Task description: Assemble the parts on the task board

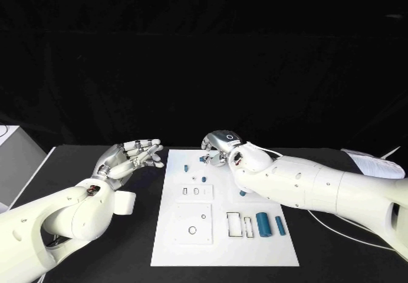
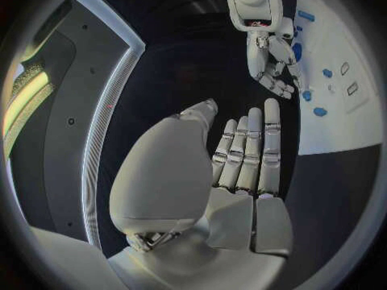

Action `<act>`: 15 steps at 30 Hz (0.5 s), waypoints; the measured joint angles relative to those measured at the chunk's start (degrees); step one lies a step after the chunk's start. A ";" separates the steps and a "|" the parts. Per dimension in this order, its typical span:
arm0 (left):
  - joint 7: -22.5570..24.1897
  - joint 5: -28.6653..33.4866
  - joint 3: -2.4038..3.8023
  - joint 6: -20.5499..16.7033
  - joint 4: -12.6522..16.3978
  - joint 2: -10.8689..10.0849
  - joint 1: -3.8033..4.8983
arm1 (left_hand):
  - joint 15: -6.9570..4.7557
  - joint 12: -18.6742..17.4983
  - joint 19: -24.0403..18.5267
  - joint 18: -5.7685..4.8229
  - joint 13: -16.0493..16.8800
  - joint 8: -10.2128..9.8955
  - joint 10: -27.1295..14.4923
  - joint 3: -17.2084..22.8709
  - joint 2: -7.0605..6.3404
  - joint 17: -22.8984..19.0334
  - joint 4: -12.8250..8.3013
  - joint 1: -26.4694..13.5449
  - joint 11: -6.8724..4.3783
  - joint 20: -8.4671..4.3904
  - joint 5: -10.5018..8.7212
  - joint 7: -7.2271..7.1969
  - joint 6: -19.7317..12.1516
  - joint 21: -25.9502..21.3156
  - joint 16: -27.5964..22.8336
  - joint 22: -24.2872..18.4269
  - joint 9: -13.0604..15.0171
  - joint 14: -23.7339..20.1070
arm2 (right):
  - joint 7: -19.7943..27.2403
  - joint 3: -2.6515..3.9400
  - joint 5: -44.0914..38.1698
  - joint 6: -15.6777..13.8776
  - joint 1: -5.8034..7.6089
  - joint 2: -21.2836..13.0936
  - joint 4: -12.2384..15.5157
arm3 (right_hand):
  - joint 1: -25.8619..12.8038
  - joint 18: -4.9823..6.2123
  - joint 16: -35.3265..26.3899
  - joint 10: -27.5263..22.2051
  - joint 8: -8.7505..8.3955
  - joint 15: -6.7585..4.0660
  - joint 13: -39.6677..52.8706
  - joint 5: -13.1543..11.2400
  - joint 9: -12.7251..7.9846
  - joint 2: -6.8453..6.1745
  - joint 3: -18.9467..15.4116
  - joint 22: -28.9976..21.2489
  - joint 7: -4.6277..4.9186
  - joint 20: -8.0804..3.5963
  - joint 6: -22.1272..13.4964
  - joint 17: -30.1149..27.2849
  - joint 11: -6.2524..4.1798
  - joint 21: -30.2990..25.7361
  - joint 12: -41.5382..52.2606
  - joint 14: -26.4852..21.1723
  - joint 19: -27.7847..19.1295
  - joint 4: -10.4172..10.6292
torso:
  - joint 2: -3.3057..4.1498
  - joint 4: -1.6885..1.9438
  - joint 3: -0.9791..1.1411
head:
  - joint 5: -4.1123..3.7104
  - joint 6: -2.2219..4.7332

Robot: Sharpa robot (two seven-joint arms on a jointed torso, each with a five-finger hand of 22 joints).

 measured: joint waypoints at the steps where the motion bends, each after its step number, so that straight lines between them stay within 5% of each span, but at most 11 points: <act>1: 0.00 0.00 0.00 0.00 0.00 0.00 0.00 | 0.00 0.00 0.00 0.01 0.00 0.00 0.00 0.00 0.00 0.00 0.00 0.00 0.00 0.00 0.00 0.00 0.00 0.00 0.00 0.00 0.00 0.00 | 0.16 0.00 0.07 -0.01 0.01 0.21 -0.11 | 0.00 0.00 0.00 0.31 0.00 0.00 0.22 -0.28 0.02 0.00 0.00 0.05 0.00 0.00 0.00 0.00 -0.09 0.04 0.00 0.00 0.00 0.00 | 0.00 0.03 -0.03 | -0.04 0.04; 6: -0.04 0.00 0.00 0.01 -0.01 0.01 0.00 | 0.00 0.00 0.00 0.00 0.00 0.00 0.00 0.00 0.00 0.00 0.00 0.00 0.00 0.00 0.00 0.00 0.00 0.00 0.00 -0.01 0.00 0.00 | 0.55 0.03 0.23 0.29 0.11 1.37 -0.99 | -1.38 0.01 2.07 3.99 0.00 -2.11 8.78 0.49 0.45 -1.38 -4.28 2.25 -1.30 -1.49 0.40 3.19 -2.13 1.65 10.28 -0.01 0.78 1.03 | 0.00 0.13 -0.10 | -0.09 0.15; 7: -0.05 0.00 0.00 0.01 -0.01 0.01 0.00 | 0.00 0.00 0.00 0.00 0.00 0.00 0.00 0.00 0.00 0.00 0.00 0.00 0.00 0.00 0.00 0.00 0.00 0.00 0.00 -0.01 0.00 0.00 | 0.55 0.03 0.23 0.44 0.12 1.53 -1.14 | -1.36 0.01 2.42 3.53 0.00 -2.54 13.56 0.94 0.49 -1.35 -5.97 2.73 -1.81 -1.68 0.27 3.83 -2.61 1.99 15.79 -0.02 0.85 1.05 | 0.00 0.14 -0.09 | -0.09 0.16; 9: -0.07 0.00 0.00 0.01 0.00 0.00 0.00 | 0.00 0.00 0.00 0.00 0.00 0.00 0.00 0.00 0.00 0.00 0.00 0.00 0.00 0.00 0.00 0.00 0.00 0.00 0.00 -0.01 0.00 0.00 | 0.45 0.03 0.22 0.97 0.13 1.87 -1.52 | -1.58 0.01 4.07 -1.15 0.00 -2.69 38.19 1.77 0.49 -1.09 -9.20 6.12 -2.46 -2.76 -0.05 7.42 -3.83 4.27 39.12 0.00 1.58 2.07 | 0.00 0.17 -0.13 | -0.09 0.16; 11: -0.09 0.00 0.00 0.01 0.02 0.00 0.00 | 0.00 0.00 0.00 0.01 0.00 0.00 0.00 0.00 0.00 0.00 0.00 0.00 0.00 0.00 0.00 0.00 0.00 0.00 0.00 -0.01 0.00 0.00 | 0.21 0.03 0.19 1.66 0.15 2.25 -1.88 | -1.43 -0.93 5.61 -0.20 0.25 -2.69 53.72 1.78 0.49 -0.94 -10.24 8.60 -2.49 -2.50 -0.04 10.94 -3.95 6.01 57.85 0.00 2.21 3.11 | 0.01 0.19 -0.14 | -0.01 0.13; 12: -0.11 0.00 0.00 0.01 0.02 0.00 0.00 | 0.00 0.00 0.00 0.01 0.00 0.00 0.00 0.00 0.00 0.00 0.00 0.00 0.00 0.00 0.00 0.00 0.00 0.00 0.00 -0.01 0.00 0.00 | 0.06 0.03 0.16 2.08 0.16 2.45 -2.04 | -1.15 -1.34 7.10 4.06 0.45 -2.69 62.08 1.78 0.49 -0.66 -10.91 11.14 -2.69 -2.44 0.26 12.25 -3.69 7.86 66.60 0.00 2.46 3.78 | 0.01 0.19 -0.15 | 0.03 0.08; 15: -0.14 0.00 0.00 0.01 0.02 0.05 0.00 | 0.00 0.00 0.00 0.00 0.00 0.00 0.00 0.00 0.00 0.00 0.00 0.00 0.00 0.00 0.00 0.00 0.00 0.00 0.00 -0.01 0.00 0.00 | -0.63 0.04 0.03 3.68 0.16 3.05 -2.49 | -0.75 -1.36 8.62 9.29 0.45 -2.69 68.28 1.78 0.49 -0.26 -11.99 14.32 -2.69 -2.44 0.66 12.88 -3.40 10.24 74.40 0.00 2.46 4.51 | 0.04 0.18 -0.15 | 0.05 0.07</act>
